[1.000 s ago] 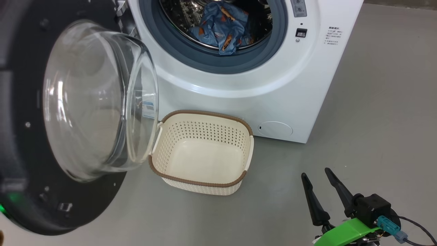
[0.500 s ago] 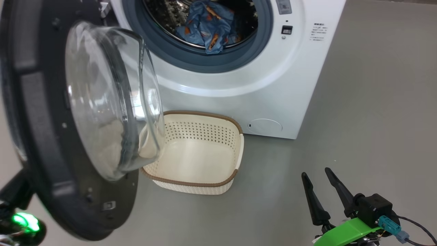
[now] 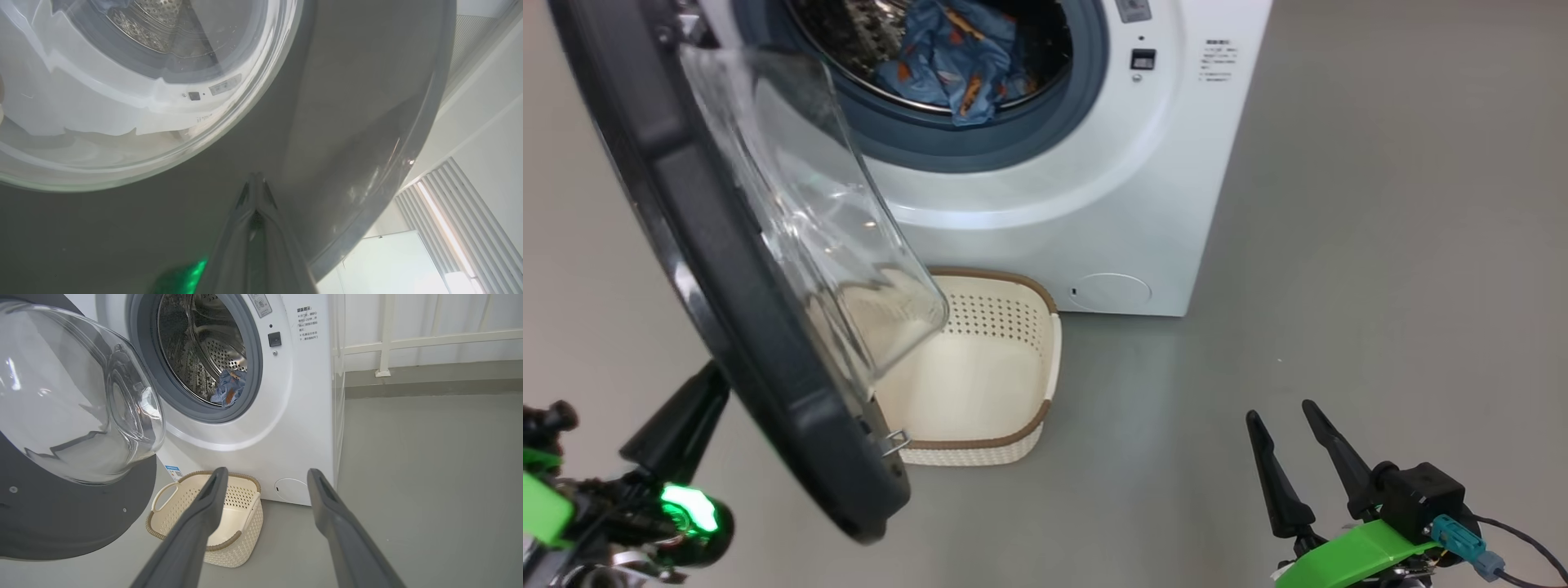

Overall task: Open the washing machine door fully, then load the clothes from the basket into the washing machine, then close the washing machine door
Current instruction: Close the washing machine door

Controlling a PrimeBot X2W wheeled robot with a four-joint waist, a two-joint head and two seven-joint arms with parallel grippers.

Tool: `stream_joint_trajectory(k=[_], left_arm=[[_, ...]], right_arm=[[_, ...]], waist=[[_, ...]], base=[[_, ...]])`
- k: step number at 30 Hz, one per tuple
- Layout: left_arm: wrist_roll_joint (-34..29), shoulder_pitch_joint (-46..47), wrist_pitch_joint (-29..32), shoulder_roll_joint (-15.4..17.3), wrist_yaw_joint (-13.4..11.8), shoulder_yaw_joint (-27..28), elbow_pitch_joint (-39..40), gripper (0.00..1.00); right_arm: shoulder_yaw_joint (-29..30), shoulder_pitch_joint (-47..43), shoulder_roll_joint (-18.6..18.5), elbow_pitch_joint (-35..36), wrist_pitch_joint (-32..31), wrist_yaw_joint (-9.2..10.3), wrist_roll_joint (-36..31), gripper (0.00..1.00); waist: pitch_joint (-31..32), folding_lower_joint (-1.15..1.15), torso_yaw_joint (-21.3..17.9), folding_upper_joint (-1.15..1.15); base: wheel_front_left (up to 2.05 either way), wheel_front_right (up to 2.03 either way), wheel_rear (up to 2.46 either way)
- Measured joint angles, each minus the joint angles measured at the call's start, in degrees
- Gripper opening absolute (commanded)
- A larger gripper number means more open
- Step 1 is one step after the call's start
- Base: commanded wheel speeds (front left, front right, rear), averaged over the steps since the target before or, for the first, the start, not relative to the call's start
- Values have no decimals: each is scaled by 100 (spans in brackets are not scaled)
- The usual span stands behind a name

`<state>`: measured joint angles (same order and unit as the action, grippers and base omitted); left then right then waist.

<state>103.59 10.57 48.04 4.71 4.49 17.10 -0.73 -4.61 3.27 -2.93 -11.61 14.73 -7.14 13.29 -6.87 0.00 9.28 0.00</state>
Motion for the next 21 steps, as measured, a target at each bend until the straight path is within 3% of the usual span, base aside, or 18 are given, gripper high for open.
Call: stream_joint_trajectory(k=[10, 21], left_arm=[[-4, 426, -422, -205, 192, -310, -196, 0], [2, 1152, -791, -261, 240, -549, -423, 0]], right_arm=[[5, 9, 1, 7, 0, 0, 56, 100], [2, 76, 1, 63, 0, 0, 204, 100]], waist=[[-172, 0, -390, 0], [-497, 0, -893, 0]], base=[[0, 0, 0], [0, 0, 0]])
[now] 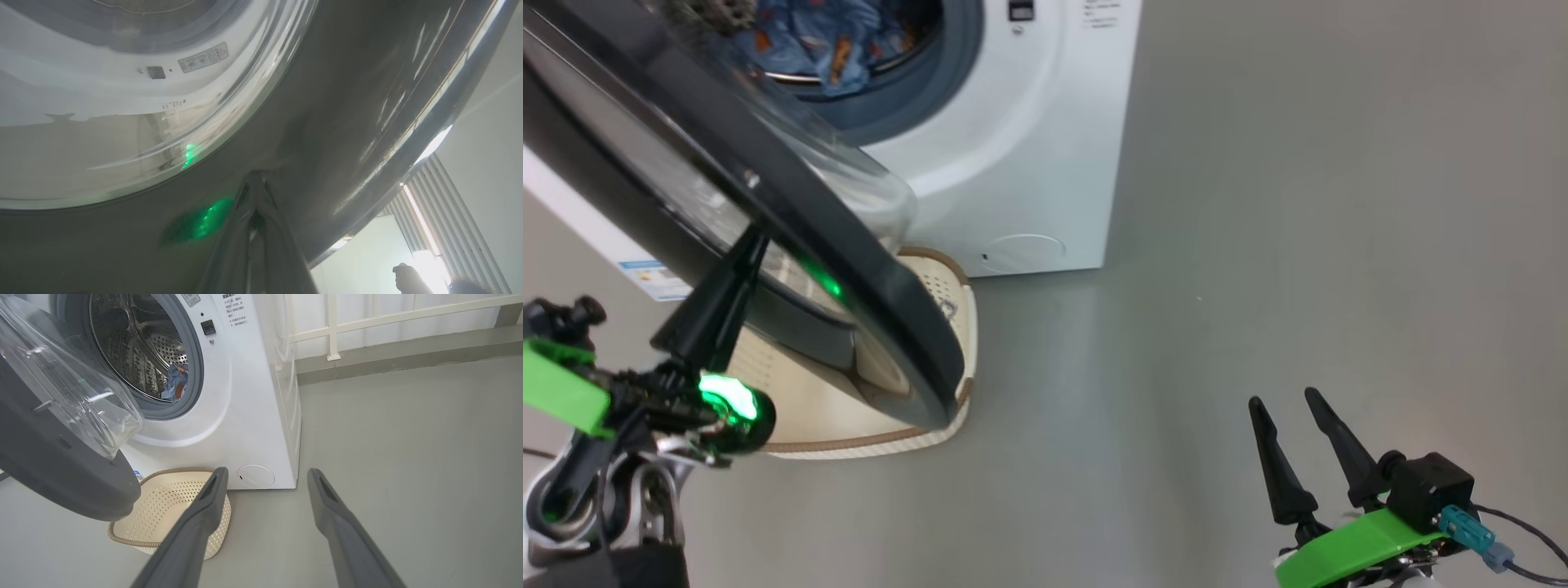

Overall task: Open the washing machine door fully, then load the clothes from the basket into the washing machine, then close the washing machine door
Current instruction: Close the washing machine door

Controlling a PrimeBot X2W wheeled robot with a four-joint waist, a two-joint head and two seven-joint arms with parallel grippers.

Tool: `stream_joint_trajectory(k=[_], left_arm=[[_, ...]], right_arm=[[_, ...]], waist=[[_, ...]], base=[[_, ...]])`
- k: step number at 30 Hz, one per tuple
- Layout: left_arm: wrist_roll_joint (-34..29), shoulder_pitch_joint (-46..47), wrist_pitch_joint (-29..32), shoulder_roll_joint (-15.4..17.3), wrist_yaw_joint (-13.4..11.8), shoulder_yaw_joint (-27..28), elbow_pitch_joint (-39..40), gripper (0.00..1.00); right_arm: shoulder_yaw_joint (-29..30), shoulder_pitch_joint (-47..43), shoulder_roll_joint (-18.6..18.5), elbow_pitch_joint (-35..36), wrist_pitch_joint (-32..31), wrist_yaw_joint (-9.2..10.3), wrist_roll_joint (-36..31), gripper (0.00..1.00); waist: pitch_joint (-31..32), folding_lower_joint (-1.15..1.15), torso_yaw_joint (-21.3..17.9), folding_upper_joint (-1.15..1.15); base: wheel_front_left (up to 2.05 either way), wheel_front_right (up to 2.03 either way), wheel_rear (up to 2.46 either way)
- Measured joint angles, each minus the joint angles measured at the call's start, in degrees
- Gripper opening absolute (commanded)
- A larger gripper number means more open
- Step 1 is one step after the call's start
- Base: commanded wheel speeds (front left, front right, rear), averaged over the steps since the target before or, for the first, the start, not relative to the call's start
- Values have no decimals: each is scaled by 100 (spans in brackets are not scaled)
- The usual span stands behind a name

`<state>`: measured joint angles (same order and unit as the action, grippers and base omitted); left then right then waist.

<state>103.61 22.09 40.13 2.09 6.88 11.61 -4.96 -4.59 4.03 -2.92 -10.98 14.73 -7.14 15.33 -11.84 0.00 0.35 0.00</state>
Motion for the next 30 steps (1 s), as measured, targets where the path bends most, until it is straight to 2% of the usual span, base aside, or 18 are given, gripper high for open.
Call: stream_joint_trajectory(k=[12, 17, 30], left_arm=[[-193, 778, -493, -40, 3, 182, -446, 0], [-253, 906, -512, -48, 3, 291, -549, 0], [-566, 821, -739, -87, 3, 497, -655, 0]], right_arm=[[-23, 199, 1, 102, 0, 0, 125, 100], [-13, 206, 2, 109, 0, 0, 203, 100], [26, 205, 2, 53, 0, 0, 210, 100]], waist=[[-408, 0, -588, 0], [-543, 0, -750, 0], [-257, 0, -686, 0]], base=[[0, 0, 0], [0, 0, 0], [0, 0, 0]])
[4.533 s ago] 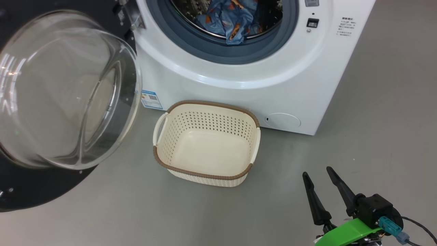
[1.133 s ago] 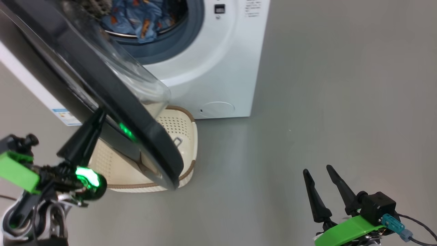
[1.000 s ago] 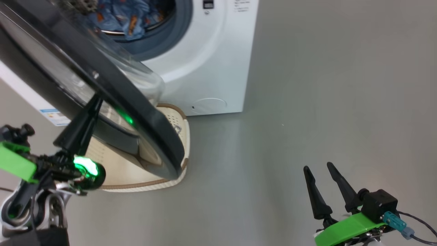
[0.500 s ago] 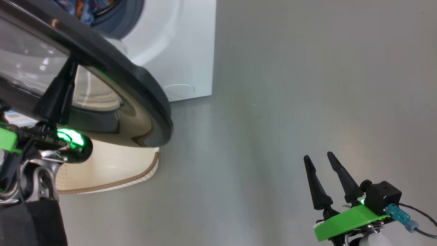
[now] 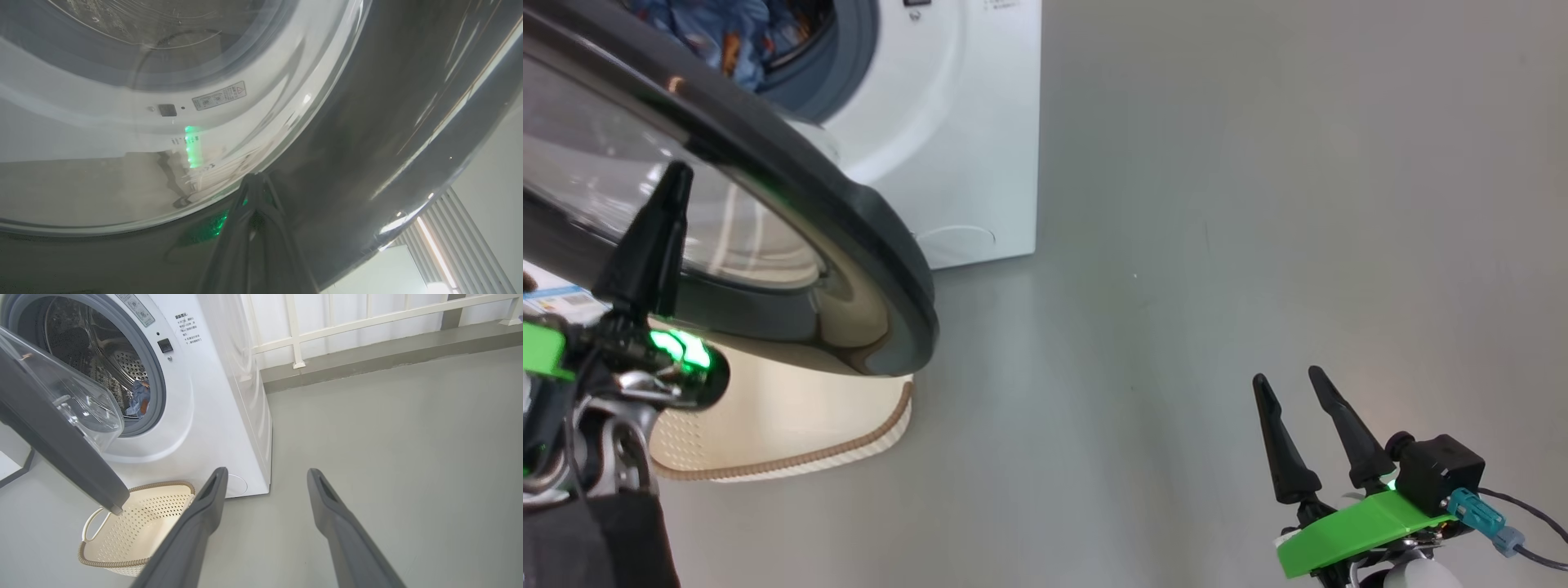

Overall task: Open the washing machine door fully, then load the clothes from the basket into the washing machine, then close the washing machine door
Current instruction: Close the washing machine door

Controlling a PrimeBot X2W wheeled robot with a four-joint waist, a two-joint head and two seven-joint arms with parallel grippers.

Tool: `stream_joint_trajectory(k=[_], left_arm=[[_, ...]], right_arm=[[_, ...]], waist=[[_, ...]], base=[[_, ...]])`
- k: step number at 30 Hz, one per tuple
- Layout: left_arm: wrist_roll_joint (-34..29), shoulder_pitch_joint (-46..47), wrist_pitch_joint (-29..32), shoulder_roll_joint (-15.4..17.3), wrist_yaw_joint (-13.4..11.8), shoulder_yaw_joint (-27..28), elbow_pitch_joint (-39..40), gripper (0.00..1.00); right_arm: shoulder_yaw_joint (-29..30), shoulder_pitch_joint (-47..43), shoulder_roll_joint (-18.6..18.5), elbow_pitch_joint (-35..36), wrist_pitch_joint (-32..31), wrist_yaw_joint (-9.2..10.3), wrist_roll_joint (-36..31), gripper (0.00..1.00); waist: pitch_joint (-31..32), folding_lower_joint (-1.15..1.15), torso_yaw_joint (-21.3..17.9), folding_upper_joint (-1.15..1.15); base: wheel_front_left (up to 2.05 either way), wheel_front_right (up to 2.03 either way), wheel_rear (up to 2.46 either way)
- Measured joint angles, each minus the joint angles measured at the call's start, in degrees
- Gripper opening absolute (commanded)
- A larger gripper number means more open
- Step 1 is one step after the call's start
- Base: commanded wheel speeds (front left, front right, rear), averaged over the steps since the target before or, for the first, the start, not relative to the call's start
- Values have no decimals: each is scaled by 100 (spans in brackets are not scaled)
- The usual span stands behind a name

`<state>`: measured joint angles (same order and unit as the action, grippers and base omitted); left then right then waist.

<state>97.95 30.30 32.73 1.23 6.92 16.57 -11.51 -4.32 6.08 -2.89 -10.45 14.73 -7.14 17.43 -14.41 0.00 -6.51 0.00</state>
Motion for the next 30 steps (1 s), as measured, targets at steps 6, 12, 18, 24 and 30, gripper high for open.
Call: stream_joint_trajectory(k=[6, 12, 18, 24, 30], left_arm=[[-235, -342, -357, -4, 14, 75, -27, 0], [-412, -659, -987, -5, 15, 75, -40, 0], [-432, -1096, -1332, -4, 15, -16, -15, 0], [-400, -1589, -1717, -3, 15, -164, 157, 0], [-904, -1989, -2085, 12, 15, -258, 459, 100]], right_arm=[[-2, -26, 0, -68, 0, 0, -5, 100], [-18, -126, 0, -110, 0, 0, -23, 100], [-13, -261, 0, -145, 0, 0, -23, 100], [-4, -308, 1, -157, 0, 0, -21, 100], [46, -464, 3, -151, 0, 0, -20, 100]], waist=[[283, 0, 118, 0], [565, 0, 244, 0], [820, 0, 349, 0], [1033, 0, 446, 0], [1118, 0, 525, 0]], base=[[0, 0, 0], [0, 0, 0], [0, 0, 0], [0, 0, 0], [0, 0, 0]])
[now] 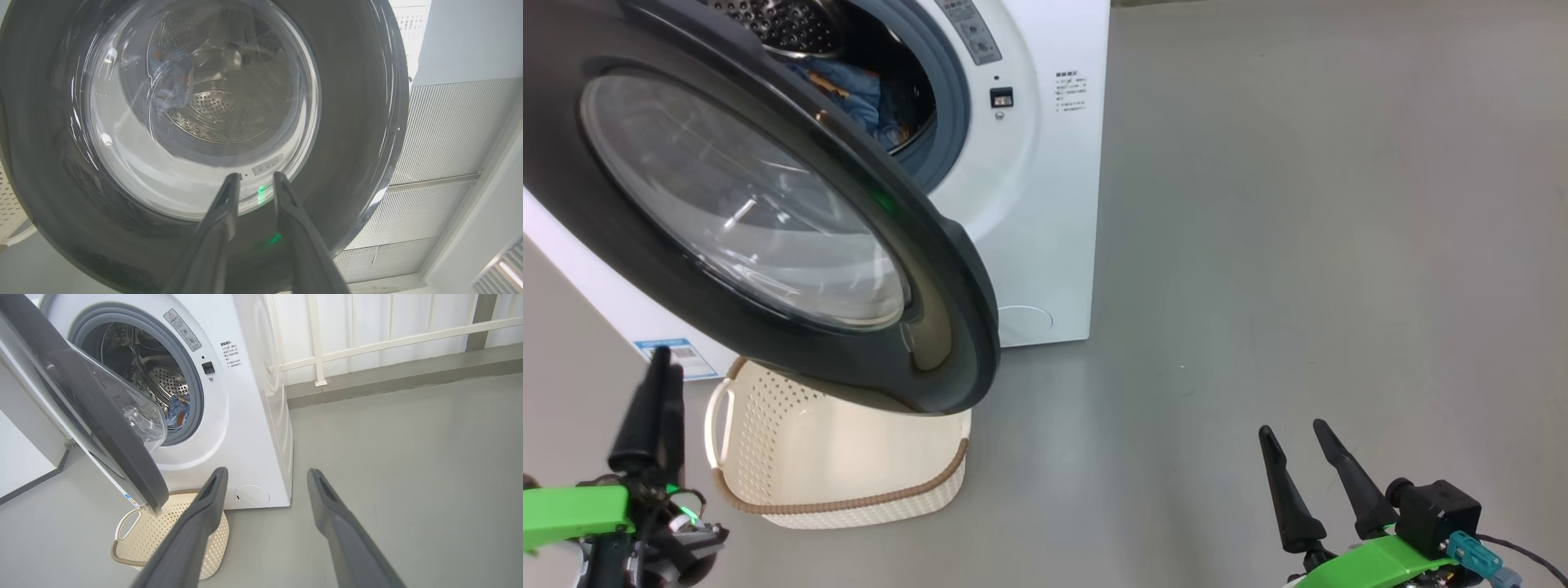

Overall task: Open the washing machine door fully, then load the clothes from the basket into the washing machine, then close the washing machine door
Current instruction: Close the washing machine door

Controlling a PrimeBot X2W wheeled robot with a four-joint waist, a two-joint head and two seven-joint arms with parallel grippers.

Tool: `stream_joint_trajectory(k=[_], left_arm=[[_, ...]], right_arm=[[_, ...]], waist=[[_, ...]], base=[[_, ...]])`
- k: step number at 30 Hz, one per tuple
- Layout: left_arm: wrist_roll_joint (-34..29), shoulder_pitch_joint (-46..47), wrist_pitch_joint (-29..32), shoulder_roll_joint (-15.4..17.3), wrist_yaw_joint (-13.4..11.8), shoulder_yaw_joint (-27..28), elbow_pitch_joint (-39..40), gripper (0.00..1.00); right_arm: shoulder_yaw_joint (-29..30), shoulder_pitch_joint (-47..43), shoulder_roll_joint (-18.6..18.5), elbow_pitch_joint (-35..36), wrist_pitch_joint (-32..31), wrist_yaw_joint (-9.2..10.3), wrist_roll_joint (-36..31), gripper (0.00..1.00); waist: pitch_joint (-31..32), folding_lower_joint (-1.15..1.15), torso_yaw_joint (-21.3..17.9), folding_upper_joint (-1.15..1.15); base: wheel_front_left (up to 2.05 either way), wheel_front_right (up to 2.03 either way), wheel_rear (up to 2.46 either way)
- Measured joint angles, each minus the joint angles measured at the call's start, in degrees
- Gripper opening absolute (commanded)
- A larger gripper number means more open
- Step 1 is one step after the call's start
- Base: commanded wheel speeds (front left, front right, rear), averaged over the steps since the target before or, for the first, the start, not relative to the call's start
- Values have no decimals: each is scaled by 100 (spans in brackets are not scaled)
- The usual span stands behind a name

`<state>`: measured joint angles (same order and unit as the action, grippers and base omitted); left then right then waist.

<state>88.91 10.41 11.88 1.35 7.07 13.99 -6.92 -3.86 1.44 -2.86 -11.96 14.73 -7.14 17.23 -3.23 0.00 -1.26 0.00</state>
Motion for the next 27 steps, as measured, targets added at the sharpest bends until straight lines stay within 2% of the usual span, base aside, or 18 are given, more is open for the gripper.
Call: stream_joint_trajectory(k=[3, 9, 15, 17, 21, 27], left_arm=[[-374, -78, -276, 67, 0, -53, 145, 100], [-1494, -291, -1259, 501, 0, -441, 476, 100], [-2784, -527, -2491, 1135, 1, -1155, 622, 100], [-3253, -627, -2605, 1307, 1, -1328, 586, 100], [-3920, -745, -2650, 1296, 1, -1315, 510, 100], [-5286, -890, -2651, 1267, 2, -1439, 547, 100]], right_arm=[[11, -21, 1, 1, 0, 0, 0, 100], [18, -21, 3, 26, 0, 0, 0, 100], [20, -21, 5, 110, 0, 0, 0, 100], [16, -20, 4, 136, 0, 0, 0, 100], [8, -21, 4, 169, 0, 0, 0, 100], [2, -21, 5, 183, 0, 0, -7, 100]], waist=[[21, 0, 25, 0], [53, 0, 36, 0], [79, 0, 11, 0], [89, 0, 4, 0], [97, 0, 5, 0], [86, 0, 9, 0]], base=[[0, 0, 0], [0, 0, 0], [0, 0, 0], [0, 0, 0], [0, 0, 0], [0, 0, 0]])
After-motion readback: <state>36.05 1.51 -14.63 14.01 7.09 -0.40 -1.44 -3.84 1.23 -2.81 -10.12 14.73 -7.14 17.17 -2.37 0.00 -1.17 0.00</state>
